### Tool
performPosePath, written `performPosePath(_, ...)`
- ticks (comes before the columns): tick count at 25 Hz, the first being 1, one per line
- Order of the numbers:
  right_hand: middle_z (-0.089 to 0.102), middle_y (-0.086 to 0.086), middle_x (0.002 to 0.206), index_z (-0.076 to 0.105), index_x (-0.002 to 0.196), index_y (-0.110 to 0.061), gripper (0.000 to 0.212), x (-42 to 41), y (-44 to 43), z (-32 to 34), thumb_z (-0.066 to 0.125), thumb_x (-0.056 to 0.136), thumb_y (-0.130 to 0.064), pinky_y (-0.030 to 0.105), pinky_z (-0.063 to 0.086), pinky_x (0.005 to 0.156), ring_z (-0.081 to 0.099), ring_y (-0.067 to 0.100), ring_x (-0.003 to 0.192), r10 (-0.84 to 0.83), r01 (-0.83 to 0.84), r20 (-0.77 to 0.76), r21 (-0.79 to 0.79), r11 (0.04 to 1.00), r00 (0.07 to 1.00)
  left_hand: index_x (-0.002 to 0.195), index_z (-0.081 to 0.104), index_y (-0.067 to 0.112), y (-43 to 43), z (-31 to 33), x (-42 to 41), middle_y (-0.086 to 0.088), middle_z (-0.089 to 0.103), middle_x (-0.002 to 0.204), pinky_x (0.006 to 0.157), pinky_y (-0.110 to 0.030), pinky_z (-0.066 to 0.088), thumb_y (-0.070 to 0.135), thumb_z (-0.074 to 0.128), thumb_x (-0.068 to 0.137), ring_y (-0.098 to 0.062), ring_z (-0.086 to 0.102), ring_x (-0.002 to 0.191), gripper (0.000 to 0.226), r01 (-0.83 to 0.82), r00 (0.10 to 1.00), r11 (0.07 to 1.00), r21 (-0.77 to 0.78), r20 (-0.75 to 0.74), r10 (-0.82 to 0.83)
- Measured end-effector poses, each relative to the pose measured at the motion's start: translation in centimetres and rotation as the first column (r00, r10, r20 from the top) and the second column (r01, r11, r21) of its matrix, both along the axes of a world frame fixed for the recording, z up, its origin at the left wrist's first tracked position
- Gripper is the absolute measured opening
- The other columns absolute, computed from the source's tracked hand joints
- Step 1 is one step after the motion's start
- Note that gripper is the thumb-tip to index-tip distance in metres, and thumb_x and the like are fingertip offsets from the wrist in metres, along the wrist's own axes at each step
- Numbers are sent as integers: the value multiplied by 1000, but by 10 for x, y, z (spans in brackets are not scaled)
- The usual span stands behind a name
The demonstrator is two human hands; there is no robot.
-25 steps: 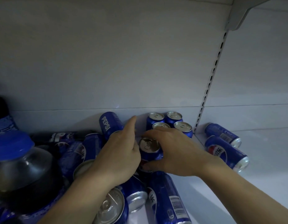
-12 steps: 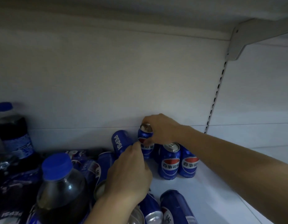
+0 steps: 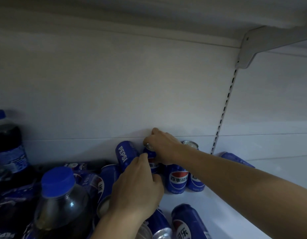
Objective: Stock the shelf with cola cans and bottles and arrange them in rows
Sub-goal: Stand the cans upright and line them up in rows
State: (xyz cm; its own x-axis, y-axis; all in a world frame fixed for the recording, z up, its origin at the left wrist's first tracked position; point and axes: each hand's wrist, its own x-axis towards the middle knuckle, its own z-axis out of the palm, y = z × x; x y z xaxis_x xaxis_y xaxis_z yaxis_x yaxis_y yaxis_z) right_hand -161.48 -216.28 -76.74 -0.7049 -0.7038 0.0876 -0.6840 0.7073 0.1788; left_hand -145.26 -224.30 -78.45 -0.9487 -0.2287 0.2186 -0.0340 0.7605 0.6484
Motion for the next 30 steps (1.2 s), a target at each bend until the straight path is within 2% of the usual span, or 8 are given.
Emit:
performPosePath(3, 50, 7, 129, 44, 141, -27, 65, 0, 1, 3, 77, 85, -35, 41, 49, 86, 57, 30, 114, 38, -35, -92, 34, 999, 995, 131, 39, 31, 0, 2, 1, 19, 48, 111, 74, -28, 48, 26, 44, 99, -5, 53, 90, 33, -7, 1000, 1000, 8, -4, 7)
performPosePath(7, 40, 7, 146, 20, 153, -39, 97, 5, -5, 13, 82, 79, -29, 44, 49, 93, 46, 28, 126, 331, -332, -246, 38, 942, 911, 94, 40, 31, 0, 6, 4, 13, 48, 93, 59, -25, 38, 23, 47, 98, -7, 53, 76, 11, -67, 995, 995, 75, -71, 72)
performPosePath(12, 23, 5, 160, 32, 150, -42, 70, 11, -22, -13, 68, 90, -35, 49, 45, 98, 31, 29, 137, 549, -519, -147, 201, 831, 823, 86, 51, 27, -1, 5, 0, 7, 58, 85, 64, -32, 49, 32, 46, 98, -12, 59, 77, 14, -50, 996, 997, -57, 67, 54)
performPosePath(16, 52, -6, 141, 48, 141, -31, 70, 19, 0, -3, 80, 79, -24, 38, 50, 99, 52, 15, 123, 359, -339, -29, -409, 847, 933, 84, 52, 27, -4, 5, 1, 5, 58, 82, 59, -32, 41, 35, 48, 95, -15, 58, 72, 15, -2, 996, 1000, 10, 89, 1)
performPosePath(18, 61, -11, 128, 55, 135, -29, 72, 24, 19, 11, 88, 72, -25, 30, 55, 94, 61, 5, 110, 274, -112, 109, -725, 680, 956, 82, 53, 27, -3, 6, 2, 4, 59, 80, 59, -31, 41, 34, 49, 95, -12, 58, 71, 15, 6, 994, 999, 54, 104, -12)
performPosePath(22, 71, -6, 114, 62, 125, -24, 48, 35, 49, 14, 82, 82, -25, 29, 59, 83, 68, 9, 104, 385, 175, 288, -937, 304, 877, 87, 54, 33, -2, 9, 3, 5, 65, 84, 66, -35, 56, 28, 57, 93, -7, 64, 73, 8, -32, 994, 967, 253, -93, 57)
performPosePath(26, 72, 9, 119, 60, 129, -16, 45, 44, 68, 8, 66, 88, -33, 46, 55, 93, 69, 29, 111, 582, 344, 361, -928, 145, 729, 132, 34, 43, 2, 21, 1, 10, 54, 127, 75, -24, 52, 36, 56, 99, -6, 65, 92, 41, 15, 957, 785, 619, -236, 168)
performPosePath(30, 66, 16, 127, 53, 139, -13, 49, 44, 76, 16, 62, 91, -19, 52, 52, 100, 64, 36, 118, 723, 309, 327, -937, 164, 608, 125, 56, 28, 5, 29, -6, 3, 76, 81, 57, -32, 52, 46, 54, 96, -18, 69, 65, 34, 114, 985, 406, 907, -155, 71)
